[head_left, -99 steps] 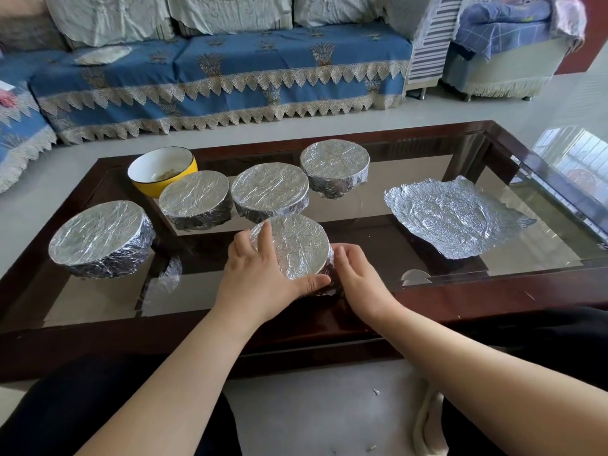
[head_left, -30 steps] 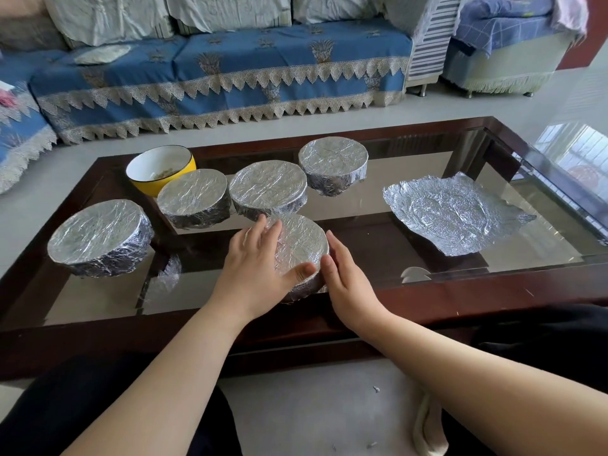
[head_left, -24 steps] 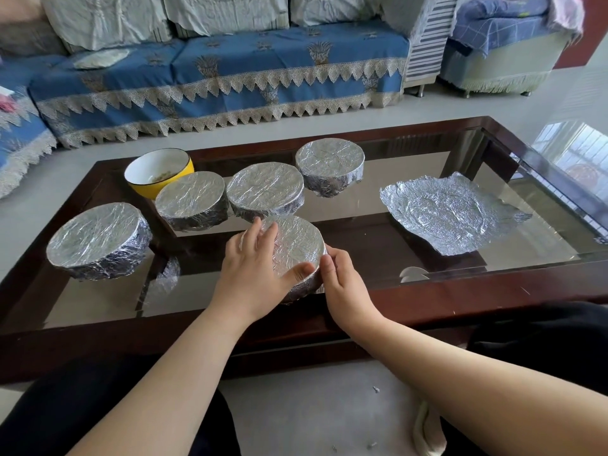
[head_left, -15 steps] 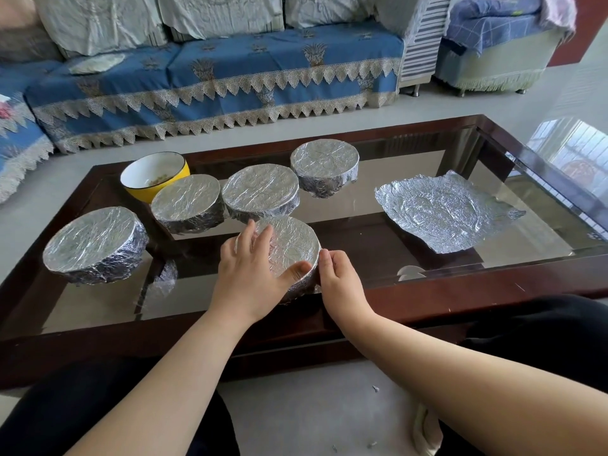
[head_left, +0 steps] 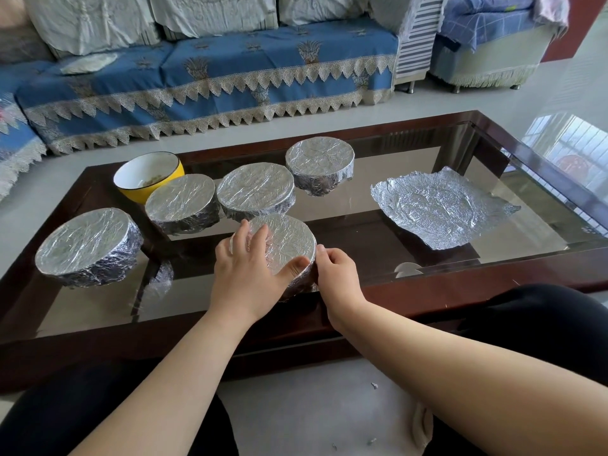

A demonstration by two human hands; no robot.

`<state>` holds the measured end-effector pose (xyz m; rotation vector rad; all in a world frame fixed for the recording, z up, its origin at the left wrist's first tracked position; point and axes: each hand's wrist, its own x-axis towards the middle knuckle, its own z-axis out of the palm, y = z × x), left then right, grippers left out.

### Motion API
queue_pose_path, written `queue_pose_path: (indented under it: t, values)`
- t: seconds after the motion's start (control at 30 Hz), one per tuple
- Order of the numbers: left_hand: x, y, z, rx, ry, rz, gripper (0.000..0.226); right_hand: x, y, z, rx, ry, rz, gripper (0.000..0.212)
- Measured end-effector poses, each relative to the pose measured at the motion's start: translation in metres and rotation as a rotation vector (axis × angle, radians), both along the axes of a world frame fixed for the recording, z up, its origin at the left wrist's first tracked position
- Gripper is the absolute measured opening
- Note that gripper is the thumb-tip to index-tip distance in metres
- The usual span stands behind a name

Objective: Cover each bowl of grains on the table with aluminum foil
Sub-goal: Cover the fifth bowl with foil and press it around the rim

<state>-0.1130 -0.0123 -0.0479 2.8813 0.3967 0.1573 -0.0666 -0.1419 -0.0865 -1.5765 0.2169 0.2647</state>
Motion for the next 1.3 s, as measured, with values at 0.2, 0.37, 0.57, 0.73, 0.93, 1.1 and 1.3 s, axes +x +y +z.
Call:
queue_pose_path:
  t: [0.2, 0.37, 0.57, 0.73, 0.93, 1.1, 1.3]
  values:
    - [0.001, 0.000, -0.003, 0.017, 0.000, 0.010, 0.126, 0.004, 0.005, -0.002, 0.009, 0.043, -0.023, 0.026]
    - [0.000, -0.002, 0.000, -0.005, 0.010, 0.028, 0.120, 0.003, 0.009, -0.002, 0.009, 0.039, -0.047, 0.016]
    - [-0.002, -0.005, 0.004, -0.018, 0.024, 0.036, 0.112, 0.003, 0.012, -0.002, 0.010, 0.035, -0.046, 0.017]
    - [-0.003, -0.006, 0.005, -0.026, 0.040, 0.039, 0.114, 0.004, 0.013, -0.004, 0.009, 0.052, -0.037, 0.017]
    - [-0.002, -0.005, 0.004, -0.014, 0.043, 0.035, 0.115, 0.006, 0.009, -0.002, 0.030, 0.073, 0.001, 0.023]
    - [-0.002, -0.006, 0.006, -0.035, 0.051, 0.033, 0.112, 0.009, 0.007, -0.004, 0.005, 0.089, -0.018, 0.031]
    - [-0.002, -0.009, 0.005, -0.029, 0.046, 0.024, 0.111, 0.006, 0.001, 0.005, 0.285, 0.151, -0.108, 0.043]
